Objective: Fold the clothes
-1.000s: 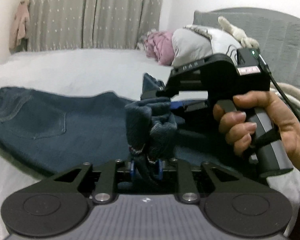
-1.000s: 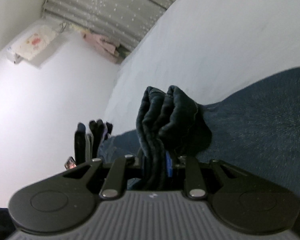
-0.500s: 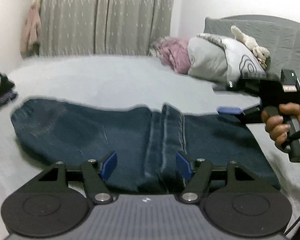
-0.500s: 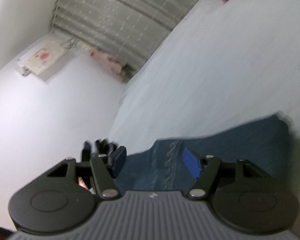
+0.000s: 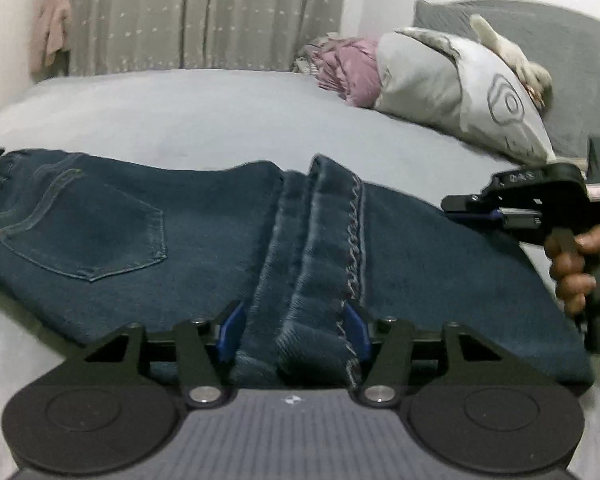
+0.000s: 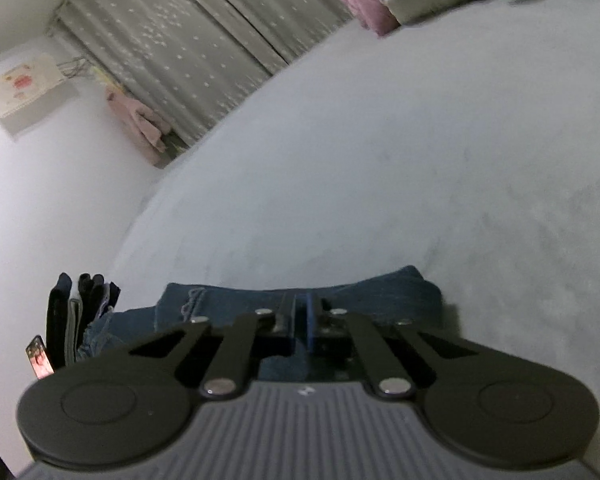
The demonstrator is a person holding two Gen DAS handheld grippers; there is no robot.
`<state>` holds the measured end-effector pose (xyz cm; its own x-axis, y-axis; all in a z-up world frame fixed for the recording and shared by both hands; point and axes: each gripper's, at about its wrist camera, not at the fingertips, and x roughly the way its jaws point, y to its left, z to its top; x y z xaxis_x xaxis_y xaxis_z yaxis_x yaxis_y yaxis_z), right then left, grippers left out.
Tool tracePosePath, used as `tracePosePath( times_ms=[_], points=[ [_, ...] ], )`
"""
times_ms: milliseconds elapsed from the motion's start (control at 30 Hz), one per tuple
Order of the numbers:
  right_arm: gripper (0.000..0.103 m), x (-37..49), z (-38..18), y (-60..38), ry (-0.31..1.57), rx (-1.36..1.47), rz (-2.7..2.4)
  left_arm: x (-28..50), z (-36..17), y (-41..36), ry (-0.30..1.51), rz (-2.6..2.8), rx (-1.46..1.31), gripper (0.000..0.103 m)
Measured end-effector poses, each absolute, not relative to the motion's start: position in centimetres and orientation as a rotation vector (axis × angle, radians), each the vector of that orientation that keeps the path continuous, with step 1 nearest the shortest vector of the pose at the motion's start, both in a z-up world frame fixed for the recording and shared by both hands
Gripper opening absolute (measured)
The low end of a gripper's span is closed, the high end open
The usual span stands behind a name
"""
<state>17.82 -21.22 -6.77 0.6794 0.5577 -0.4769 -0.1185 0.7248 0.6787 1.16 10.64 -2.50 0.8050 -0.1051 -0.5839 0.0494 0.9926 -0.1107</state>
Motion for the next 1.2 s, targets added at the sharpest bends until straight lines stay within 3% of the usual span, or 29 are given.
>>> tracePosePath(
  times_ms=[33, 67, 100, 267, 467, 633, 900, 1033, 1067, 1133, 1200],
  points=[
    [0.038, 17.5, -6.6, -21.8, 0.732, 0.677, 0.425, 1.0, -2.2, 11.0, 0.618, -0.064, -0.094, 0.066],
    [0.056, 17.1, -6.1, -21.9, 0.729, 0.684, 0.439, 0.8, -1.9, 11.7, 0.605, -0.033, -0.107, 0.069],
    [0.067, 16.7, -5.5, -22.0, 0.726, 0.691, 0.453, 0.7, -1.5, 12.8, 0.602, 0.002, -0.134, 0.069],
    [0.085, 15.2, -3.2, -22.3, 0.703, 0.642, 0.481, 1.5, -0.4, 18.3, 0.610, 0.207, -0.218, 0.078],
    [0.090, 15.0, -2.8, -22.5, 0.699, 0.662, 0.510, 2.9, 0.1, 25.3, 0.529, 0.487, -0.350, 0.082],
    [0.091, 15.3, -3.1, -22.8, 0.704, 0.658, 0.515, 4.4, -2.9, 31.5, 0.524, 0.436, -0.631, 0.082],
    [0.092, 16.0, -3.8, -21.8, 0.732, 0.625, 0.540, 4.7, -6.2, 35.3, 0.368, 0.220, -0.989, 0.085],
    [0.092, 16.2, -4.0, -21.1, 0.735, 0.619, 0.562, 5.4, -6.3, 35.4, 0.339, 0.201, -1.018, 0.087],
    [0.092, 16.3, -4.1, -21.0, 0.736, 0.617, 0.568, 5.6, -6.2, 35.2, 0.338, 0.209, -1.001, 0.086],
    [0.092, 16.4, -4.2, -20.5, 0.738, 0.611, 0.575, 5.9, -6.0, 34.7, 0.337, 0.229, -0.968, 0.064],
    [0.092, 16.5, -4.2, -20.3, 0.738, 0.606, 0.578, 6.2, -5.7, 33.9, 0.345, 0.284, -0.906, 0.034]
  ],
)
